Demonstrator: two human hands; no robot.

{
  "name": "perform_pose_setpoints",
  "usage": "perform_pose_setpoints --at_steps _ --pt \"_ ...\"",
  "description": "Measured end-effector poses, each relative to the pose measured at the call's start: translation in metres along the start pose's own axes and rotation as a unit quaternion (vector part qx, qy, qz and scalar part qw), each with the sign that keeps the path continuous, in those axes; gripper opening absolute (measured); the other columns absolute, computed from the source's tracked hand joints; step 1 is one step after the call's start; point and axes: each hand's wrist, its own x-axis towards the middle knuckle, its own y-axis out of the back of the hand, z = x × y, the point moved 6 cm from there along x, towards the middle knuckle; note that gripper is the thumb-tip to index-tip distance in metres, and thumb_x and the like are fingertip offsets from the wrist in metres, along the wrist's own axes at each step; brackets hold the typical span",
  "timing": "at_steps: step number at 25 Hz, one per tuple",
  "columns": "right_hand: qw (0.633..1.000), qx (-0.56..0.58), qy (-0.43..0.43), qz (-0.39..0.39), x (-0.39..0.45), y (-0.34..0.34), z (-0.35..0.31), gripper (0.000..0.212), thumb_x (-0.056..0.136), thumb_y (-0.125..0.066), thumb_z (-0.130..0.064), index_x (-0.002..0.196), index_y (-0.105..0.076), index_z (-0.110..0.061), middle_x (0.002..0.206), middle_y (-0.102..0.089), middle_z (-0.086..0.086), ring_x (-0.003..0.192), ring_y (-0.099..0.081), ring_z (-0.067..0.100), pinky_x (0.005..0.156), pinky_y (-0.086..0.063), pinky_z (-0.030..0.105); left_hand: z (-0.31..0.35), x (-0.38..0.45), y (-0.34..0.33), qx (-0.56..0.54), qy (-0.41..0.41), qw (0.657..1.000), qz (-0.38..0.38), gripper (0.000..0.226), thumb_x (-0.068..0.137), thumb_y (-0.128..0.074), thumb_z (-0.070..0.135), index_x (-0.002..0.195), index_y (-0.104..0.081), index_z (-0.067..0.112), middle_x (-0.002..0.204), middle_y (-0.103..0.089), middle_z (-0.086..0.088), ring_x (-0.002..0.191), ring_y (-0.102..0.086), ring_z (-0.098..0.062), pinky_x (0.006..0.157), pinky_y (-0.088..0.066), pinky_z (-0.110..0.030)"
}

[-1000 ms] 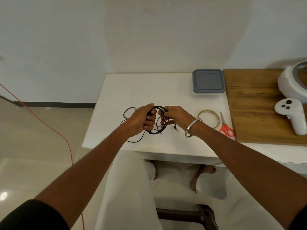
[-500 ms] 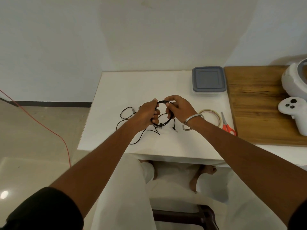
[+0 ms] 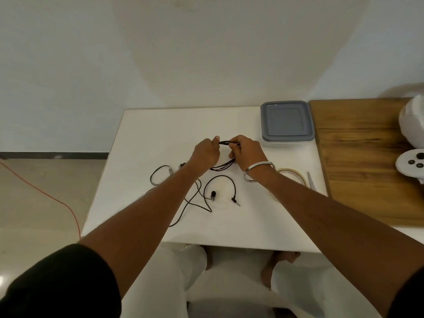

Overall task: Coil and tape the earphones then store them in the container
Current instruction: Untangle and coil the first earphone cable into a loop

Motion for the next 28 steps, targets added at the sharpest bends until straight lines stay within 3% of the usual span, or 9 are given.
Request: perform_pose_setpoints --at_steps 2,6,8,12,20,28 --pt "1.0 -0.02 0.002 0.0 0.012 -0.002 0.004 0.024 0.098 -0.045 -0.021 0.113 -0.058 -0.009 0.087 -0.07 0.011 0.076 -0.064 0.019 0.078 -0.054 0.035 0.005 0.013 -0.004 0.045 -0.007 0.999 0.016 0.052 0.105 -0.022 0.035 0.113 -0.057 -0.002 0.106 -0.063 -0.016 0.098 -0.059 -0.029 0.079 -0.039 -0.031" --pt "0.991 -0.127 0.032 -0.002 0.03 -0.003 0.01 0.028 0.099 -0.041 -0.022 0.117 -0.057 -0.006 0.103 -0.065 0.014 0.094 -0.061 0.027 0.083 -0.05 0.035 0.009 0.03 -0.012 0.18 -0.023 0.978 0.1 0.045 0.105 -0.022 0.037 0.102 -0.056 0.006 0.095 -0.053 -0.005 0.103 -0.05 -0.027 0.083 -0.032 -0.037" --pt "0.978 -0.197 0.073 0.015 0.034 -0.005 0.011 0.029 0.099 -0.041 -0.022 0.115 -0.06 -0.006 0.11 -0.059 0.014 0.103 -0.053 0.028 0.087 -0.044 0.033 0.007 0.032 -0.012 0.222 -0.059 0.964 0.134 0.044 0.105 -0.024 0.036 0.104 -0.057 0.006 0.103 -0.051 -0.008 0.107 -0.044 -0.028 0.081 -0.029 -0.038" --pt "0.966 -0.237 0.097 0.042 0.036 -0.008 0.016 0.028 0.097 -0.045 -0.022 0.115 -0.061 -0.007 0.113 -0.052 0.013 0.107 -0.045 0.029 0.089 -0.04 0.035 -0.003 0.036 -0.01 0.206 -0.122 0.958 0.156 0.038 0.104 -0.029 0.033 0.113 -0.055 0.007 0.118 -0.044 -0.012 0.107 -0.04 -0.029 0.08 -0.028 -0.037" --pt "0.96 -0.258 0.091 0.056 0.034 -0.012 0.017 0.026 0.095 -0.05 -0.023 0.117 -0.055 -0.01 0.118 -0.051 0.012 0.111 -0.045 0.029 0.09 -0.038 0.037 0.001 0.031 -0.008 0.233 -0.2 0.934 0.184 0.03 0.1 -0.04 0.036 0.104 -0.056 0.011 0.113 -0.047 -0.009 0.102 -0.043 -0.026 0.076 -0.029 -0.036" --pt "0.963 -0.251 0.092 0.034 0.031 -0.014 0.013 0.036 0.092 -0.053 -0.028 0.124 -0.049 -0.012 0.126 -0.045 0.01 0.118 -0.041 0.028 0.094 -0.036 0.04 -0.001 0.032 -0.006 0.192 -0.235 0.94 0.157 0.027 0.097 -0.047 0.036 0.105 -0.056 0.012 0.114 -0.047 -0.006 0.104 -0.044 -0.024 0.082 -0.031 -0.035"
